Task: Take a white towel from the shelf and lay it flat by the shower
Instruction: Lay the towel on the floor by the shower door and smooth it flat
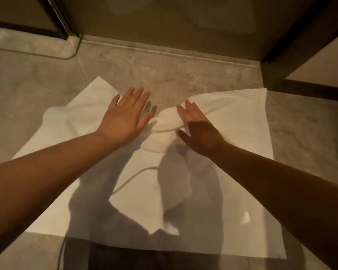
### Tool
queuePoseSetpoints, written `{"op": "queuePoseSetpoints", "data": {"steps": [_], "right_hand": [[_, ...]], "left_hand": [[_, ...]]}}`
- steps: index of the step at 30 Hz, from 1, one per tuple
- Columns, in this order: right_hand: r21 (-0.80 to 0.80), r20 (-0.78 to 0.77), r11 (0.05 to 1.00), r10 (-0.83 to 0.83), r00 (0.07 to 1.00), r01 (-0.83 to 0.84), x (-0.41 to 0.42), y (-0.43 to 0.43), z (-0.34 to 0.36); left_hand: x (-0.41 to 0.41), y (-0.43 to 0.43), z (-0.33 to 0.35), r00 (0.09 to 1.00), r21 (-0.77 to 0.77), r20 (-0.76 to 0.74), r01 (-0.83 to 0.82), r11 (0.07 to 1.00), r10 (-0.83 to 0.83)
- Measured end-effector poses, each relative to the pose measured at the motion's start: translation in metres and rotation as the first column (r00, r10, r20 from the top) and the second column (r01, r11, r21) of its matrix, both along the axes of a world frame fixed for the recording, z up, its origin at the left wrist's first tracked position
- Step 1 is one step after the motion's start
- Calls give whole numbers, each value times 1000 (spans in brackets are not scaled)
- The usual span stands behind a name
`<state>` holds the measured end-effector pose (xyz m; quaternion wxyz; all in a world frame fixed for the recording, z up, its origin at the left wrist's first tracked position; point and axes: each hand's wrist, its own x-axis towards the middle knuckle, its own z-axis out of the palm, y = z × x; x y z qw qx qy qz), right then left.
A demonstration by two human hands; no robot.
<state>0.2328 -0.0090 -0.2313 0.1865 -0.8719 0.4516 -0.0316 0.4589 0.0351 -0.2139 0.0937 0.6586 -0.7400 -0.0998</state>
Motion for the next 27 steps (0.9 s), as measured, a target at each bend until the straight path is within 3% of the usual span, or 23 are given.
{"op": "queuePoseSetpoints", "data": {"steps": [2,5,8,12,15,20,27], "right_hand": [[8,-74,999,44,996,-43,16,-7,-2],[51,-139,997,62,988,-56,21,-9,-10],[57,-235,995,95,967,-84,11,-1,-22],[6,-264,998,59,963,-59,3,6,-29],[-10,-274,999,41,961,-45,-1,12,-35],[35,-289,999,38,957,-29,-8,22,-46],[63,-294,998,29,955,-11,-13,27,-51]], "left_hand": [[30,-12,-4,989,119,-90,-105,987,116],[60,-11,-19,997,413,-4,-68,908,77],[74,-3,-35,998,539,30,-66,839,59],[81,7,-53,981,545,187,-60,836,-51],[82,7,-61,972,507,232,-90,857,-36],[87,-3,-66,966,495,257,-148,856,19],[95,-19,-61,969,512,156,-247,823,194]]}}
